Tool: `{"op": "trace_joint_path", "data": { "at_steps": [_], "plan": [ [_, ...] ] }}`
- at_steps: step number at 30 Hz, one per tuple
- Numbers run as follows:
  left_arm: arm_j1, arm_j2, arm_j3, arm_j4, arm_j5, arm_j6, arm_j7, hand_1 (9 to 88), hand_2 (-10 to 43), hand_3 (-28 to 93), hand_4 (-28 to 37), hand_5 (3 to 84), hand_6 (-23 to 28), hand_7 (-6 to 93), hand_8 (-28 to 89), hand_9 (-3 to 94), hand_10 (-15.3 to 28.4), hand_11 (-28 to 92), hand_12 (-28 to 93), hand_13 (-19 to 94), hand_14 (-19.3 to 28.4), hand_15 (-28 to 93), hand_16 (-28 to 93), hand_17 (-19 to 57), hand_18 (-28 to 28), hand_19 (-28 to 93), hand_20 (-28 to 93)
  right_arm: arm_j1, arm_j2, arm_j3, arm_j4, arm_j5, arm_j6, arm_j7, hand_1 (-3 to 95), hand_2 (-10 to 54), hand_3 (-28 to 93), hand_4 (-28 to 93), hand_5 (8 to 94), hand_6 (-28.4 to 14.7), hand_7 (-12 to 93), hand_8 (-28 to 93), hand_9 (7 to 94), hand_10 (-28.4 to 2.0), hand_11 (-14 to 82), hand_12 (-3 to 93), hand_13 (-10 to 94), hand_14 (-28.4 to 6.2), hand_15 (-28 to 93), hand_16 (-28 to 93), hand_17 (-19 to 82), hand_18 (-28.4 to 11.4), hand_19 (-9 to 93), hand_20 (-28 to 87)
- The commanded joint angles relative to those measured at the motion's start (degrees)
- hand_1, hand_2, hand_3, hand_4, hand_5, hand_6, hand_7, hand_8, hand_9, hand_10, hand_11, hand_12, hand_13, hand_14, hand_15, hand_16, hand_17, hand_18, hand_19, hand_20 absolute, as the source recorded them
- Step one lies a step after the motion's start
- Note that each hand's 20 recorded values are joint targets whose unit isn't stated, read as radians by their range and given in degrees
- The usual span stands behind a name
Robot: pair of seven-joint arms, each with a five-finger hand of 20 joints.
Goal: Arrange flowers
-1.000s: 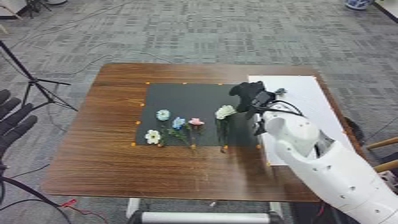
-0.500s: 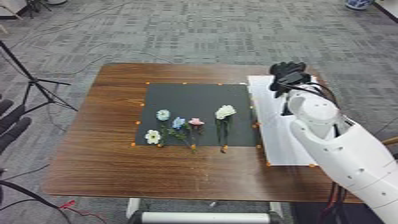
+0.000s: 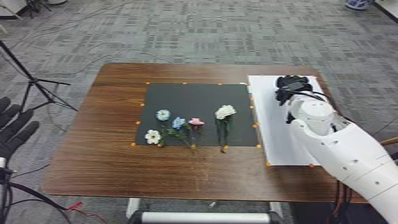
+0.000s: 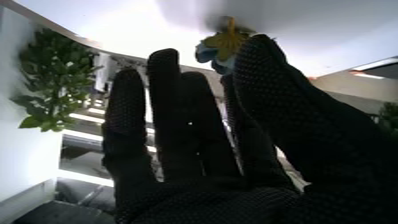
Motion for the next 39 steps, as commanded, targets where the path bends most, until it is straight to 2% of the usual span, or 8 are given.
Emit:
{"op": "trace_joint_path", "data": {
  "at_steps": [1,3,8,11,14,24,32,39],
  "plan": [
    [0.10,0.57,0.35,-0.99,-4.00,3.16,3.73,26.6,16.7,66,-28.3,34.4,9.2,7.5,-5,29.2,14.1,11,15,23,14.8,27,0,-5.3,13.5,24,11,0.49,-1.22,-1.16,2.02,0.90,2.00,0.29,53.5,-9.5,80,-28,52.8,-1.6,17,-14,51.8,-12.7,12.9,11.3,45,-12.3,51,13,25,-22.6,78,32],
    [0.25,0.80,0.60,-0.97,-5.04,3.34,4.66,26.3,16.9,66,-28.3,34.8,9.3,7.6,-6,29.8,14.3,11,15,23,14.8,27,0,-5.2,13.5,24,11,0.47,-1.31,-1.46,2.34,1.01,2.88,0.13,55.3,-9.5,77,-28,56.9,-0.9,18,-14,56.9,-11.6,14.0,12.3,48,-10.7,50,22,26,-22.3,78,34],
    [0.28,0.99,0.56,-1.07,-4.70,3.34,5.15,25.7,17.3,67,-28.3,36.1,9.4,8.5,-6,30.3,14.2,12,15,23,14.7,28,-1,-5.1,13.4,24,11,0.39,-1.08,-2.64,3.05,1.33,5.38,0.81,60.8,-9.5,67,-28,62.5,0.1,19,-14,65.7,-10.6,16.3,14.6,54,-8.8,56,41,28,-22.4,81,38],
    [0.28,0.93,0.33,-1.12,-4.37,3.28,4.79,25.6,17.4,67,-28.3,36.3,9.3,8.9,-6,30.5,14.3,13,15,23,14.7,28,-1,-5.1,13.4,24,11,-1.07,-0.59,-1.92,1.21,0.73,7.30,0.94,62.1,-9.5,67,-28,65.7,0.4,21,-9,74.0,-8.5,10.8,27.1,57,-8.8,58,46,29,-22.2,80,40],
    [0.30,0.89,0.13,-1.16,-4.12,3.17,4.61,25.6,17.5,67,-28.3,36.4,9.3,9.2,-6,30.6,14.2,13,15,23,14.7,29,-1,-5.1,13.4,24,11,-3.69,1.32,-0.35,-4.19,0.71,8.13,0.54,64.1,-9.5,68,-28,72.9,1.2,27,-1,83.1,-7.4,15.7,43.6,60,-9.2,62,51,30,-22.1,80,41],
    [-0.96,1.81,-0.31,-0.78,-3.98,3.35,3.92,25.4,17.5,67,-28.3,36.6,9.3,9.3,-6,30.7,14.2,13,14,23,14.6,29,-2,-5.1,13.4,24,11,-12.57,2.15,4.39,-20.71,5.99,8.72,-2.01,64.1,-9.5,69,-28,73.6,1.1,28,0,83.9,-7.4,16.2,45.9,61,-9.3,62,52,30,-22.8,80,42],
    [-2.28,2.64,-0.34,-0.17,-3.34,2.81,2.97,25.2,17.6,67,-28.3,36.7,9.2,9.4,-7,30.8,14.1,13,14,23,14.6,29,-2,-5.0,13.3,24,11,-14.50,-2.67,2.30,-21.80,5.61,9.32,-2.94,64.2,-9.5,69,-28,74.1,0.9,27,0,84.1,-7.8,16.3,46.2,61,-9.4,62,52,30,-22.9,80,42],
    [-1.54,1.98,-0.67,-0.46,-3.32,2.55,3.00,25.2,17.7,67,-28.3,36.7,9.2,9.4,-7,30.8,14.0,13,14,23,14.5,29,-2,-5.0,13.3,24,11,-15.51,-3.87,0.96,-21.72,2.29,7.87,-3.26,64.0,-9.5,69,-28,74.2,0.8,26,0,84.3,-7.9,16.3,46.2,61,-9.5,63,52,30,-23.1,80,42]
  ]
}}
